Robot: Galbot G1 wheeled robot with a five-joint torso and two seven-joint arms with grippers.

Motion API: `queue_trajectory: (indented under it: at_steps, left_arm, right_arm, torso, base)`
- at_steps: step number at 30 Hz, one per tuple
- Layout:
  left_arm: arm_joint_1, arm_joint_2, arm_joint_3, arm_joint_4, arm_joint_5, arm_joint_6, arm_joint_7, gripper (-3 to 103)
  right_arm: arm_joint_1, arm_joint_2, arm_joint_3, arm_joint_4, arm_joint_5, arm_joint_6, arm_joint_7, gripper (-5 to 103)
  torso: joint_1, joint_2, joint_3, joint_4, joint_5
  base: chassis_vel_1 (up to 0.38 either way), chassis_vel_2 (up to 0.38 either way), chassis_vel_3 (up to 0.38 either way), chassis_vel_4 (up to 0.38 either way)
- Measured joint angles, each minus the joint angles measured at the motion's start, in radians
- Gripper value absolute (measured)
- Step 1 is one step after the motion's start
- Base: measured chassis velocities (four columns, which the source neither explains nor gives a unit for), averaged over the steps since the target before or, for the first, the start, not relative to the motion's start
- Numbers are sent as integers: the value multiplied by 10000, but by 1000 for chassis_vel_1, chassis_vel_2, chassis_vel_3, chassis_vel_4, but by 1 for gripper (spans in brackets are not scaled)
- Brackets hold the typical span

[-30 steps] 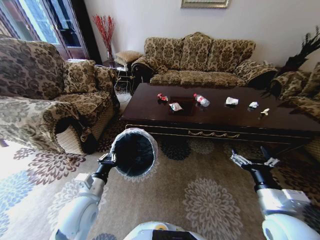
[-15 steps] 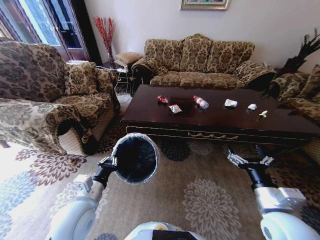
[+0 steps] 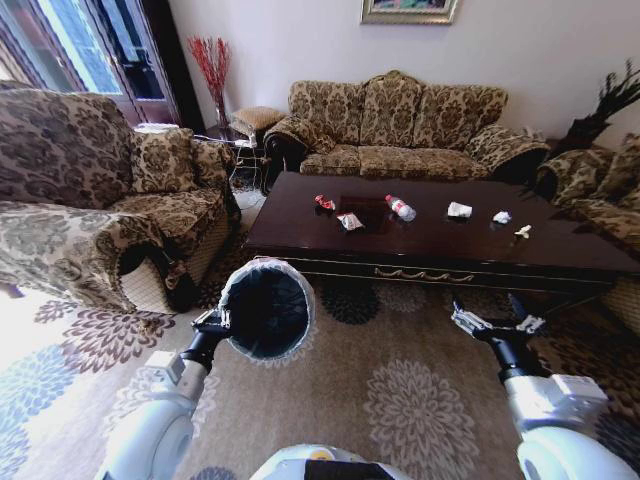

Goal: Move to the front of the table and place the trash on the table into the trash bin.

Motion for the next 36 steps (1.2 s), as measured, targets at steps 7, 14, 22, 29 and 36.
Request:
queue_trajectory:
  at_steps: [7, 14, 22, 29, 36]
  left_arm:
    - [-142, -14, -49, -262, -447, 130, 69, 0]
    - [-277, -1, -53, -549, -662, 437, 31, 0]
    - [-155, -36, -41, -669, -792, 494, 19, 0]
    - [-218, -47, -4, -677, -944, 580, -72, 0]
    - [84, -89, -20, -925, -930, 559, -127, 0]
  right_arm:
    - [-183, -189, 541, 1, 424, 3, 4, 100]
    - [-129, -94, 467, 1, 426, 5, 3, 100]
    - [-196, -38, 505, 0, 420, 41, 13, 100]
    - [-240, 103, 726, -4, 609, 214, -7, 100]
    - [76, -200, 775, -8, 874, 196, -32, 100]
  torso:
    - [128, 325, 193, 5, 3]
    - [261, 655, 392, -1, 1]
    - [383, 951, 566, 0, 1]
    - [515, 1263, 745, -2, 0]
    - [656, 1597, 934, 2, 0]
  base:
    - [0, 0, 0, 0]
    - [0, 0, 0, 0]
    - [0, 0, 0, 0]
    - [0, 0, 0, 0]
    - [0, 0, 0, 0]
